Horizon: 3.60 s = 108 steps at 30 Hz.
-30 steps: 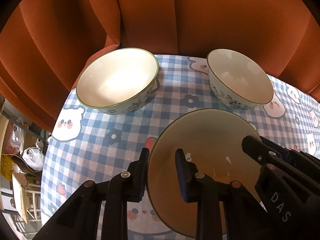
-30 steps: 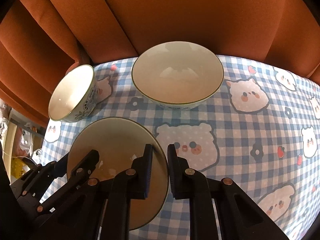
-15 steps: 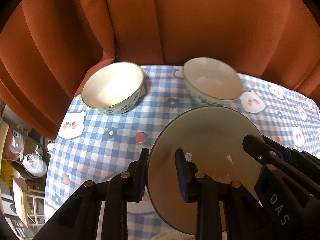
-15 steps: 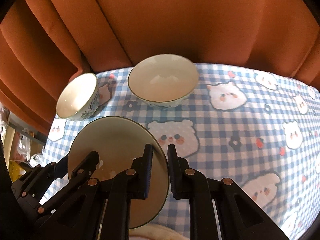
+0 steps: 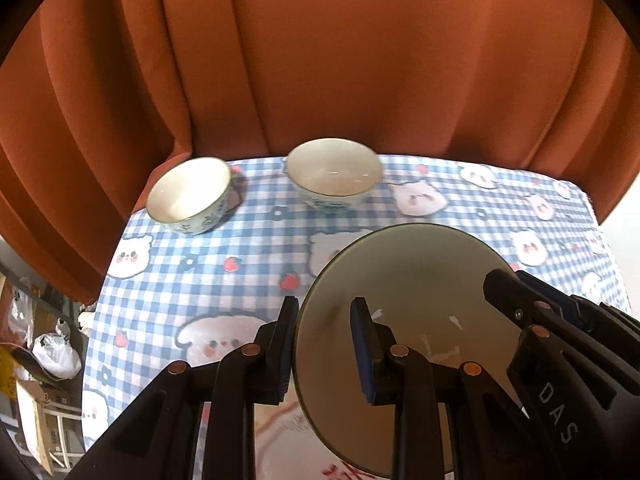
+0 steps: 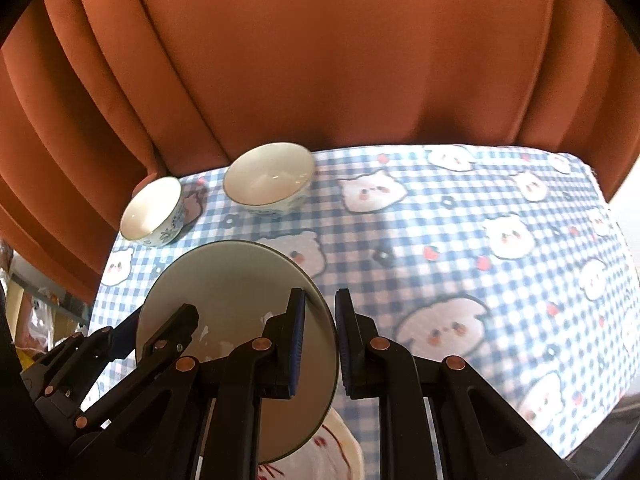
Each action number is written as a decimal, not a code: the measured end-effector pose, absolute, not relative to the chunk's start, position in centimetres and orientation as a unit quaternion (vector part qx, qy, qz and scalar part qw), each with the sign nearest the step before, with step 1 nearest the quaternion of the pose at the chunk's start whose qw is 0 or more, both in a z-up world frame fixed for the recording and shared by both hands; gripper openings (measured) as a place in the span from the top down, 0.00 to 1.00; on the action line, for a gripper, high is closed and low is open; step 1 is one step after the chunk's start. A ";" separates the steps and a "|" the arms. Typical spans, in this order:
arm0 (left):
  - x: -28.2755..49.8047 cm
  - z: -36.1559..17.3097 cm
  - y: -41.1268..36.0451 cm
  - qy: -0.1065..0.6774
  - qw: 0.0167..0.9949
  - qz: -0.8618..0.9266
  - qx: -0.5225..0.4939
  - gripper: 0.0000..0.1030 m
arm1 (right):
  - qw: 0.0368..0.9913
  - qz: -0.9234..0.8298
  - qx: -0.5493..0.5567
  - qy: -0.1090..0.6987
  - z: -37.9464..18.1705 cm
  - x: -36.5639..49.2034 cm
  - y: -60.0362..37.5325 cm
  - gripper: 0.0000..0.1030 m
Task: Organize plates and bowls
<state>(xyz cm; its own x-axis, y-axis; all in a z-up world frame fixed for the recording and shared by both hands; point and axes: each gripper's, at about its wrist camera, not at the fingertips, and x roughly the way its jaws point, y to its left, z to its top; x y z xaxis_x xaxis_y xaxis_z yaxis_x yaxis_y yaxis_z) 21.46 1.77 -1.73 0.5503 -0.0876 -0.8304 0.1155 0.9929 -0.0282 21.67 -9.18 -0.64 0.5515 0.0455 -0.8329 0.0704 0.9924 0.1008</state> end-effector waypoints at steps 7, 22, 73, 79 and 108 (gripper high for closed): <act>18.8 -1.2 -0.8 0.471 0.879 -0.070 0.014 0.76 | 0.883 -0.018 0.058 0.466 0.5 18.2 -12.0 0.82; 13.9 -3.4 -8.5 0.485 0.872 -0.064 0.034 0.76 | 0.876 0.004 0.056 0.478 -1.4 13.5 -19.4 0.82; 12.2 -8.3 -14.0 0.525 0.848 -0.068 0.036 0.22 | 0.850 0.028 0.034 0.525 -7.1 12.9 -25.3 0.37; 12.5 -7.0 -12.2 0.509 0.855 -0.089 0.035 0.20 | 0.857 0.011 0.030 0.514 -5.4 12.5 -23.7 0.37; 17.3 -5.8 9.3 0.498 0.858 -0.112 0.063 0.20 | 0.863 -0.034 0.070 0.499 -4.6 15.2 -2.4 0.37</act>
<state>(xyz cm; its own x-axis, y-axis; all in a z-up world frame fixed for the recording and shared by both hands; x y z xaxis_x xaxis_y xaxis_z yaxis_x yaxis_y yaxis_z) 17.29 9.28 -5.80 0.4790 -0.1298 -0.8682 0.2551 0.9669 -0.0038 15.22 -2.44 -4.61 0.4991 0.0125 -0.8664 0.1283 0.9878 0.0881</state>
